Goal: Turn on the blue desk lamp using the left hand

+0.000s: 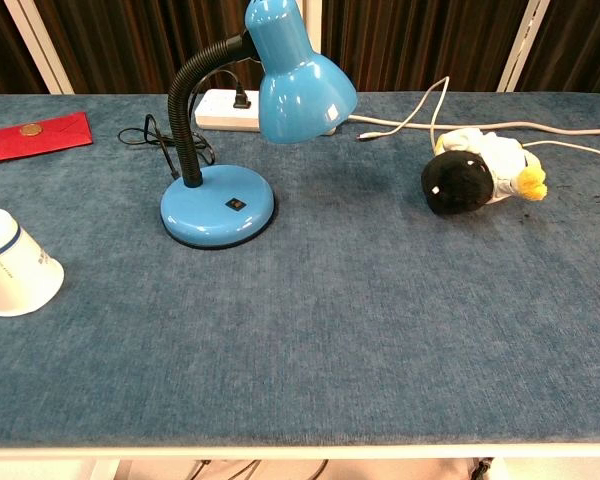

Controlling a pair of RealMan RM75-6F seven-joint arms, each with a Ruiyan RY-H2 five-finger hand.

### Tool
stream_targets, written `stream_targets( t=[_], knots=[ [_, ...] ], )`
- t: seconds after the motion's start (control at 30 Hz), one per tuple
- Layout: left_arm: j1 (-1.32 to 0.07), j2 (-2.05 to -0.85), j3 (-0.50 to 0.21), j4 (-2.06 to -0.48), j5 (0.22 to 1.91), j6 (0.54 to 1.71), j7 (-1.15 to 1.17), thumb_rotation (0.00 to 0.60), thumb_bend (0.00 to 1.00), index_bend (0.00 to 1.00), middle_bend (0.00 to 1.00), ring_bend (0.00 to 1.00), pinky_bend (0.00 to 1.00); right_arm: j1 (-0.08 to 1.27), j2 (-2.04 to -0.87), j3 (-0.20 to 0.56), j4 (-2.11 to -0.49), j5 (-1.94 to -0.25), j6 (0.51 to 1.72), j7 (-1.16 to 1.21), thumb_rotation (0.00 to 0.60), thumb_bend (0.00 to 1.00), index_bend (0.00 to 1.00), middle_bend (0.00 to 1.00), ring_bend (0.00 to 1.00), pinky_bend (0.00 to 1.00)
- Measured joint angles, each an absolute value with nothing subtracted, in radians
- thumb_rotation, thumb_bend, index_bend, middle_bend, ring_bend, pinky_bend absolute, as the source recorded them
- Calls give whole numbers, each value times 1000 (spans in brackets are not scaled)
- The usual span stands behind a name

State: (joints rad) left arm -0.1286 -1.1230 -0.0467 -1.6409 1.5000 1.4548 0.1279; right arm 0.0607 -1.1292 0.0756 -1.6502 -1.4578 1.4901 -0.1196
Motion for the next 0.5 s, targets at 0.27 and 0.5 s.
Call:
stream_targets(
  t=[0.27,0.5],
  knots=[
    [-132,-1124,-43,-1644,1503,1450,133,600,34,68,56,0,16,60,-1129,77,-1649,-1453,1488,-113,600,214,0,0,0,0],
    [-134,-1127,-37,-1650,1530,1459,121,600,35,69,74,0,31,62,-1127,81,-1647,-1452,1487,-102,600,214,0,0,0,0]
  ],
)
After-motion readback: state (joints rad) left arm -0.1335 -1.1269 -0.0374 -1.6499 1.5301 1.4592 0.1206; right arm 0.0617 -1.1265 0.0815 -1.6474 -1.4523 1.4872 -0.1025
